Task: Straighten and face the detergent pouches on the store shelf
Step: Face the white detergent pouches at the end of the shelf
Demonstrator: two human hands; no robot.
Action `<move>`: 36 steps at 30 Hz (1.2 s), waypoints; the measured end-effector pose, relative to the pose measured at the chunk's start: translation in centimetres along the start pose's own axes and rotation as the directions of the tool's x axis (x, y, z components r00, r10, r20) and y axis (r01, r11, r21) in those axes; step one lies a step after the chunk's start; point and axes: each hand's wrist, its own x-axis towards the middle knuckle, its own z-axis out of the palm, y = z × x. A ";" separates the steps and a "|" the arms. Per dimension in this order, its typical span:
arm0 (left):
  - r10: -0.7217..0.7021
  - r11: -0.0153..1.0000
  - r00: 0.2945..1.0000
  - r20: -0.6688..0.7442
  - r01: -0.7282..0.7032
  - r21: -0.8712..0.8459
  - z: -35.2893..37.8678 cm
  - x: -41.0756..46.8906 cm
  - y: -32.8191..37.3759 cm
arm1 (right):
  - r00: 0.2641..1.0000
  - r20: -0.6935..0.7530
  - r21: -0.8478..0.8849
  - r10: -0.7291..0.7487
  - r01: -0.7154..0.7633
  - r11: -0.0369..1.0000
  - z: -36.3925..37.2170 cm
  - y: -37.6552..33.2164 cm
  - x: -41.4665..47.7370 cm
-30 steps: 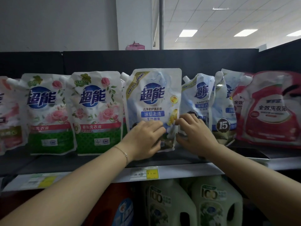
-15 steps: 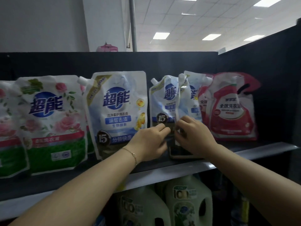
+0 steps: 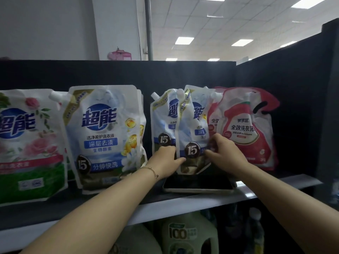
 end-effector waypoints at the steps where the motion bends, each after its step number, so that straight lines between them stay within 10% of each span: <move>1: -0.005 0.999 1.000 0.004 0.005 -0.043 0.1 0.1 0.1 | 1.000 0.015 0.017 0.015 -0.015 1.000 0.0 0.3 0.3; 16: -0.083 0.927 0.997 0.010 0.081 -0.366 0.7 0.2 -1.3 | 0.993 0.098 0.624 0.063 -0.111 0.773 3.3 1.2 2.3; 36: -0.265 0.942 0.884 -0.384 0.152 -0.300 1.7 0.5 -4.0 | 0.979 0.194 0.705 0.057 -0.179 0.687 5.5 3.8 2.6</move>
